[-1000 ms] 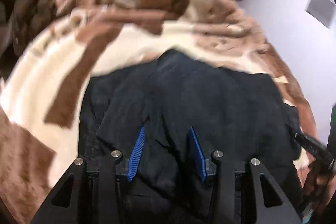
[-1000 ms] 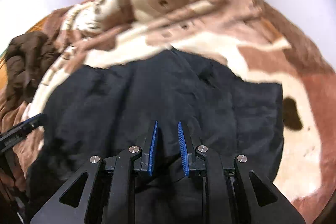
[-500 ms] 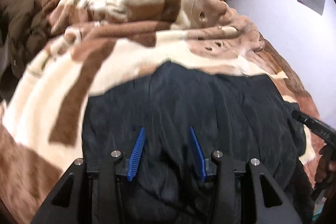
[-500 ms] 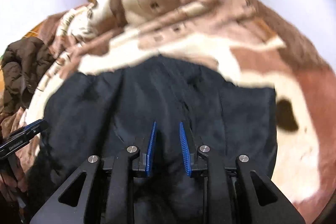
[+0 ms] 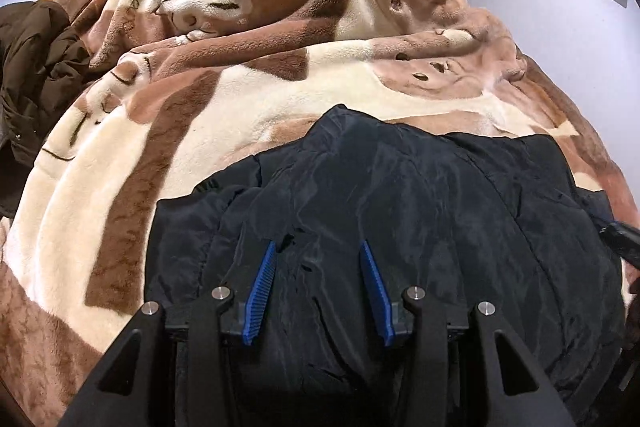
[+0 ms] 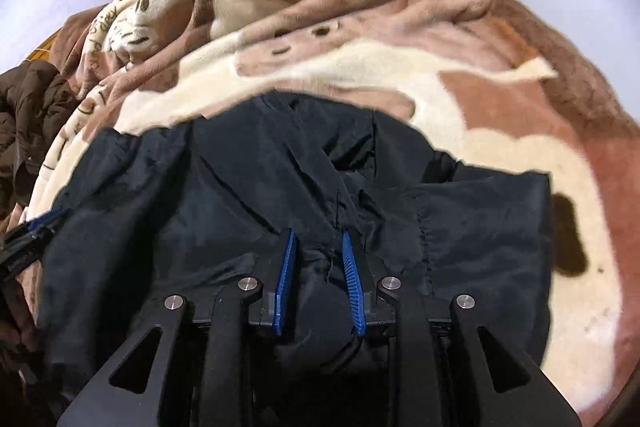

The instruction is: Fold large clothes

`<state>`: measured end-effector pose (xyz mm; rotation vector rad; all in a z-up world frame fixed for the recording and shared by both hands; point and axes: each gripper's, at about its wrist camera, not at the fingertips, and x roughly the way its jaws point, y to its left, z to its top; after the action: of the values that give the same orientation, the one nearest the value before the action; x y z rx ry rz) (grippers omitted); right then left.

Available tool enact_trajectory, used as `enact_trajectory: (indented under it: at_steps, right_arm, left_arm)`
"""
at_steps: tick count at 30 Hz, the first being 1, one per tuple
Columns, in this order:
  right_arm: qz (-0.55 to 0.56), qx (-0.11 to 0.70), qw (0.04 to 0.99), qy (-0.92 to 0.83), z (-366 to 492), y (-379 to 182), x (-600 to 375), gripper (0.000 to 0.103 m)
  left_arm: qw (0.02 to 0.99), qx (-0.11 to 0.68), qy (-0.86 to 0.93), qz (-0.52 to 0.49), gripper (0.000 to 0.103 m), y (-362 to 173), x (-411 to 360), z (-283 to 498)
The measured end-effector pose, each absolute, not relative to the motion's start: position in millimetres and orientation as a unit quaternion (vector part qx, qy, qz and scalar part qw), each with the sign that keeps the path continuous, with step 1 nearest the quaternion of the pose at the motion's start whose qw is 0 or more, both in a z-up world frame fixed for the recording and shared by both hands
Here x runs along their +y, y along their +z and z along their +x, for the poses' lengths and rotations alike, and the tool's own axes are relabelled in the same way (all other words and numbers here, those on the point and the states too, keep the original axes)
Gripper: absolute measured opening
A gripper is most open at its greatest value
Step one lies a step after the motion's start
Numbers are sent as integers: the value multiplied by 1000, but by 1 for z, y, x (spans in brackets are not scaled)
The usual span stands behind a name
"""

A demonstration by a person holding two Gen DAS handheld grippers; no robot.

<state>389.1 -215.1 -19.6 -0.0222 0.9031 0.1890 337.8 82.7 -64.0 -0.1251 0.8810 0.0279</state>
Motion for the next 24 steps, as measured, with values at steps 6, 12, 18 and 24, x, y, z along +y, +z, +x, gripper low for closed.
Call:
enact_trajectory:
  at_steps: [6, 12, 18, 24]
  right_arm:
    - [18, 379, 908, 177, 339, 20, -172, 53]
    - [-20, 432, 884, 178, 348, -34, -146, 53]
    - [-40, 427, 889, 159, 360, -60, -162, 44]
    - [-37, 420, 894, 154, 358, -80, -163, 44]
  left_arm:
    - [902, 426, 15, -64, 46, -62, 84, 328]
    - [901, 428, 13, -67, 46, -68, 81, 326]
    - [900, 431, 3, -62, 49, -84, 74, 327]
    - [902, 425, 3, -70, 49, -100, 71, 324]
